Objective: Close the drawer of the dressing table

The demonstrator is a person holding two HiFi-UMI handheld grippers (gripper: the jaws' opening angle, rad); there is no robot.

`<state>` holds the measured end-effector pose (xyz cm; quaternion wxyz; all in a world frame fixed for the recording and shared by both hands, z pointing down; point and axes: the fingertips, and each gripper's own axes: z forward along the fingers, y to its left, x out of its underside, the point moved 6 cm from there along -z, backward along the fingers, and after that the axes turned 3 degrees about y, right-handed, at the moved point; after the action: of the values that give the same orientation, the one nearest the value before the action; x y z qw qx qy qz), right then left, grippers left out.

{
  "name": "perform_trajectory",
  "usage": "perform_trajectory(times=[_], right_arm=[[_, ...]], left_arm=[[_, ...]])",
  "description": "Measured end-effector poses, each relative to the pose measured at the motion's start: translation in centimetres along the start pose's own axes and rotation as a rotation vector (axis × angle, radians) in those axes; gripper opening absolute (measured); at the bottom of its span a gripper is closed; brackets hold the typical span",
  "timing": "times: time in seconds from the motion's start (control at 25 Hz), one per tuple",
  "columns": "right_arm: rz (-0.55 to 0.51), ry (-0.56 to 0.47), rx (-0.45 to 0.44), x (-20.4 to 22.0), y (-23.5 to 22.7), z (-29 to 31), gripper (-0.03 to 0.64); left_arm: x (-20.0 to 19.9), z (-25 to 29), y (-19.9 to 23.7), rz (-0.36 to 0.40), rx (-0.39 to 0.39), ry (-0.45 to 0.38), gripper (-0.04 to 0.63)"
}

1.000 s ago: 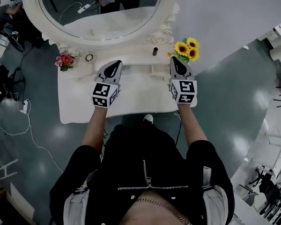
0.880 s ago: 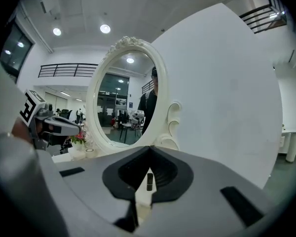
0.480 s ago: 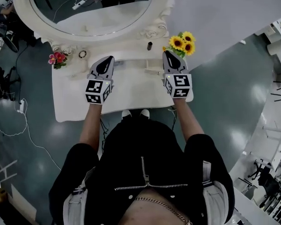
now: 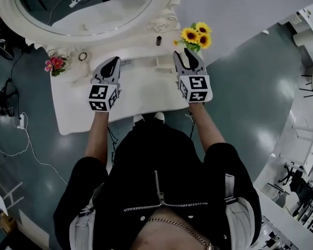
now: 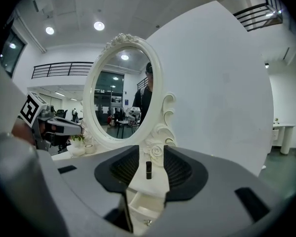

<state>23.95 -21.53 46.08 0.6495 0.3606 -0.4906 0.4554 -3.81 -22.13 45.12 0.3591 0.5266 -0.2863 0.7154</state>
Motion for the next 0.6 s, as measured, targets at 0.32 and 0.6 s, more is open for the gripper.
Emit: perform_trajectory(times=[0.32, 0.6], right_arm=[[0.115, 0.154, 0.014, 6.4, -1.8, 0.9, 0.15], [0.198, 0.336, 0.003, 13.7, -1.8, 2.2, 0.147]], left_arm=[[0.8, 0.4, 0.3, -0.012, -0.005, 0.026, 0.021], [1.9, 0.1, 1.0, -0.031, -0.031, 0.054, 0.021]])
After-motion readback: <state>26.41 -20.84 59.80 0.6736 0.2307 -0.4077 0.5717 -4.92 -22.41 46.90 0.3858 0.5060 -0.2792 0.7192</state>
